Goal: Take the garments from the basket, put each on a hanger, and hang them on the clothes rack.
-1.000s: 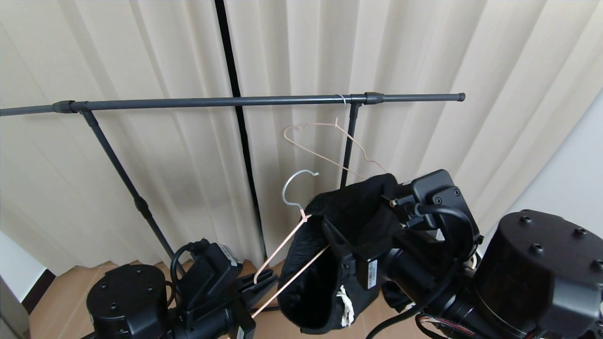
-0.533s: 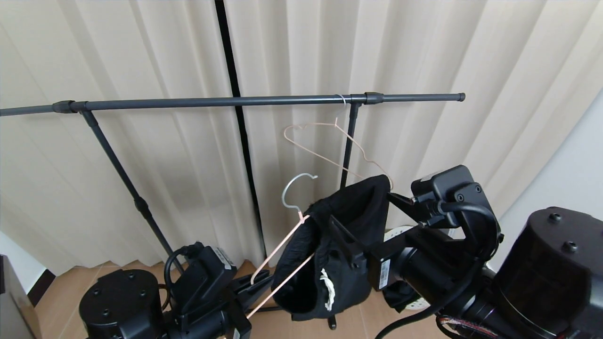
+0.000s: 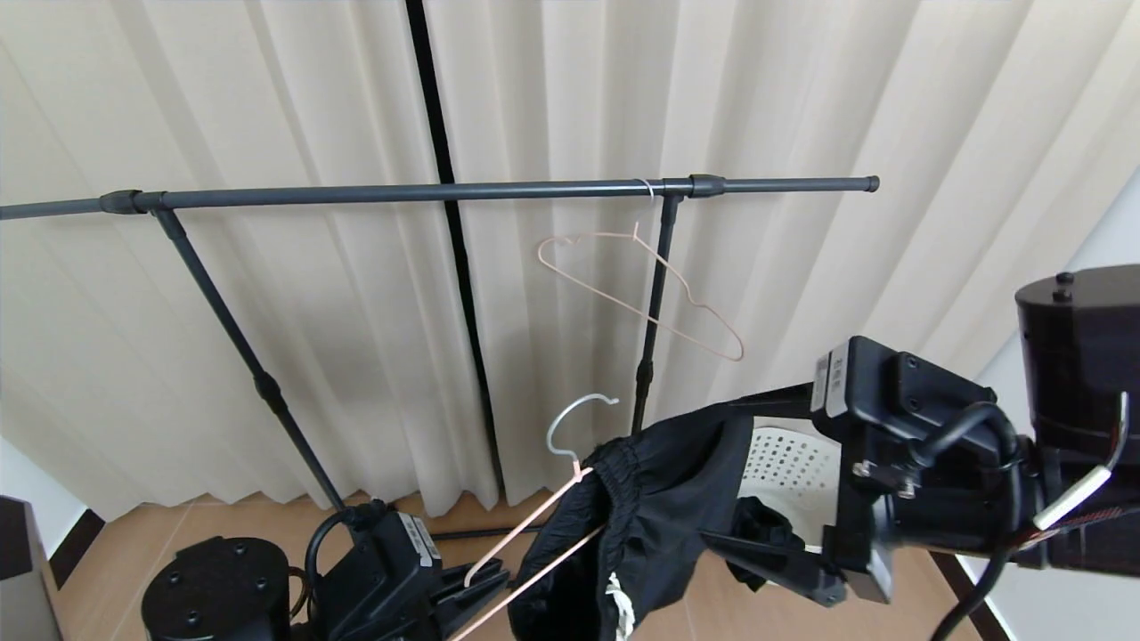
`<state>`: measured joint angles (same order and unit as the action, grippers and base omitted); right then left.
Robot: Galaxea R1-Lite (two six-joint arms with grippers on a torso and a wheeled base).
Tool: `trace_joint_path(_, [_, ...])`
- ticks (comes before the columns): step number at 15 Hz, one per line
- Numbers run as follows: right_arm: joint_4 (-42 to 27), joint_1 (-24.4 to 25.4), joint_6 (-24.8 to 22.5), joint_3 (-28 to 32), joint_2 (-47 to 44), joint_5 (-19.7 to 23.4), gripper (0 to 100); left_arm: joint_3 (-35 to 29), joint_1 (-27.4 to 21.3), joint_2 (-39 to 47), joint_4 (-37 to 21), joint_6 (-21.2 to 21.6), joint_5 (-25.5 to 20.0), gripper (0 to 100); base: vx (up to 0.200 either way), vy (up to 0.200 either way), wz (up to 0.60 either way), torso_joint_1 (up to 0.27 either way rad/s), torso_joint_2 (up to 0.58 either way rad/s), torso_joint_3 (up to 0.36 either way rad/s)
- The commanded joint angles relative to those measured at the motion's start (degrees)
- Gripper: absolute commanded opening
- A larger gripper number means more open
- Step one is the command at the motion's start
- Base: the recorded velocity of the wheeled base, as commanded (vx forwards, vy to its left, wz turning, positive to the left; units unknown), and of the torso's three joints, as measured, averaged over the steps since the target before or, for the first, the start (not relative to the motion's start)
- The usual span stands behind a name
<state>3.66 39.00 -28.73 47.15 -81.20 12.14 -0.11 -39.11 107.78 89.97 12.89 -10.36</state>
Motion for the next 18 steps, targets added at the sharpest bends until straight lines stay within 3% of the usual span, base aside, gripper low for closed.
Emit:
trace_joint_path(1, [-19.83,-11.31,-16.53,14.81,-2.03,12.38,100,0.11,0.08,-0.02,0.03,0.12,-1.24,0,0.0,0.0,0.0,0.0,0.0,0.0])
trace_joint_path(2, [-26.86,-12.89,-21.28,19.56,-4.49,15.63,100,0.11,0.08,-0.11,0.03,0.12,-1.59,0,0.0,0.0,0.0,0.0,0.0,0.0])
trace_joint_path(4, [-35.56,-13.69,-23.3,26.06,-9.5,19.15,100,0.11,0.0,-0.11,0.03,1.18,-3.61,0,0.0,0.0,0.0,0.0,0.0,0.0])
trace_joint_path(12, [-34.24,-10.52,-24.35,26.59,-21.72,22.84,100,0.11,-1.15,0.06,0.03,2.85,-4.58,0,0.0,0.0,0.0,0.0,0.0,0.0])
trace_joint_path(18, [-30.73,-7.53,-24.09,26.5,-25.5,22.93,100,0.11,-1.94,0.15,0.03,2.85,-4.58,0,0.0,0.0,0.0,0.0,0.0,0.0])
